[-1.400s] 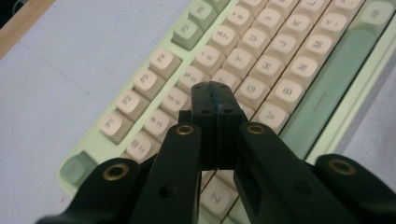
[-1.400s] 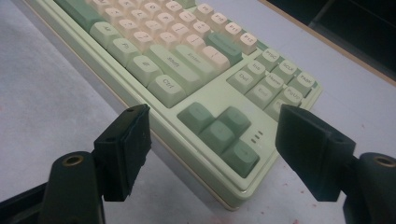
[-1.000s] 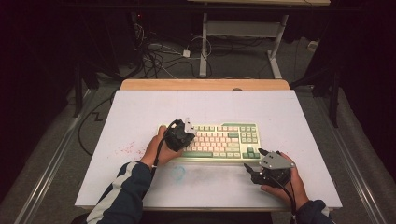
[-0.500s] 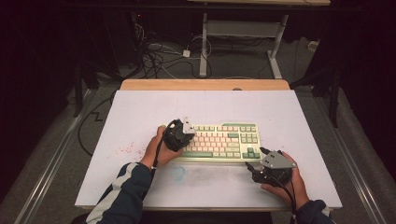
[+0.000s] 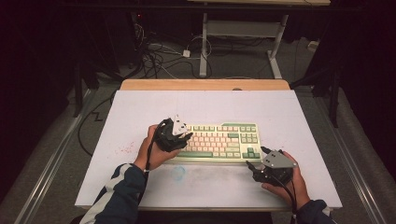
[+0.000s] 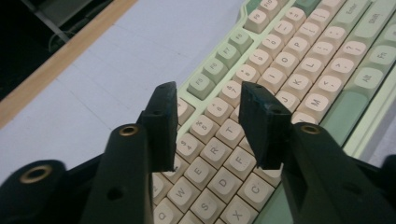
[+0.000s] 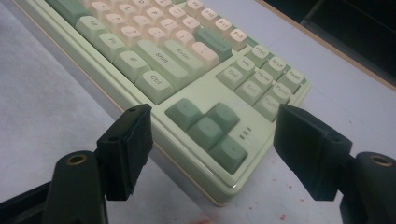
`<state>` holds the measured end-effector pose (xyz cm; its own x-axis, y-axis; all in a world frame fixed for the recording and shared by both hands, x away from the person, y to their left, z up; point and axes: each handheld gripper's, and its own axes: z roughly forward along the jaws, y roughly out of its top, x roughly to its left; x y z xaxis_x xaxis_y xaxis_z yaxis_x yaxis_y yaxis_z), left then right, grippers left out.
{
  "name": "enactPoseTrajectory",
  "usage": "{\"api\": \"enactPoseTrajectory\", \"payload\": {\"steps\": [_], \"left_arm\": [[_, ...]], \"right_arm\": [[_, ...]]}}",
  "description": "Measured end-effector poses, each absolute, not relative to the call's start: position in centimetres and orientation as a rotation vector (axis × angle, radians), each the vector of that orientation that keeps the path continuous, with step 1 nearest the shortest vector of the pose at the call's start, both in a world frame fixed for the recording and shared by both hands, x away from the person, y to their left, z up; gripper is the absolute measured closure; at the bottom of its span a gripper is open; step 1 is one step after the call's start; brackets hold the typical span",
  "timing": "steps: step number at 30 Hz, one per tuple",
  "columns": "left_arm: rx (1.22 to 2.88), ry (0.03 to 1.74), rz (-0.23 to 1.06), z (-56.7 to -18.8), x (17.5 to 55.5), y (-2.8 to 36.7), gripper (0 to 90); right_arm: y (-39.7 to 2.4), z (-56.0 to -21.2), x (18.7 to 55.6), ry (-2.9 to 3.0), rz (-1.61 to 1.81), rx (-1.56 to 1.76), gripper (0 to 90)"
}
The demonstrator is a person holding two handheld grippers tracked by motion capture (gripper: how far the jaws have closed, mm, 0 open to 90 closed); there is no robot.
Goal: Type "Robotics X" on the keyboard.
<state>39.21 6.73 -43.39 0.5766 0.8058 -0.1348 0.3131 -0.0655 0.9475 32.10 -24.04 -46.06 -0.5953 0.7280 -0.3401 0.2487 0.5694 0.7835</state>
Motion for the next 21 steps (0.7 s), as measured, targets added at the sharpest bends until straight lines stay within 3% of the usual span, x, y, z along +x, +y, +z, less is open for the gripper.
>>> {"api": "enactPoseTrajectory", "payload": {"steps": [2,11,21], "left_arm": [[1.640,0.947,0.538,-43.3,39.0,6.8,45.4],[1.616,0.931,0.558,-43.1,38.5,7.4,26.8],[1.617,0.889,0.587,-43.3,37.5,8.7,22.0]], "right_arm": [[-24.0,-46.1,32.1,2.134,0.926,0.775,29.6],[-23.9,-46.0,32.1,2.133,0.934,0.769,29.6],[-23.9,-45.9,32.1,2.133,0.936,0.768,29.4]]}}
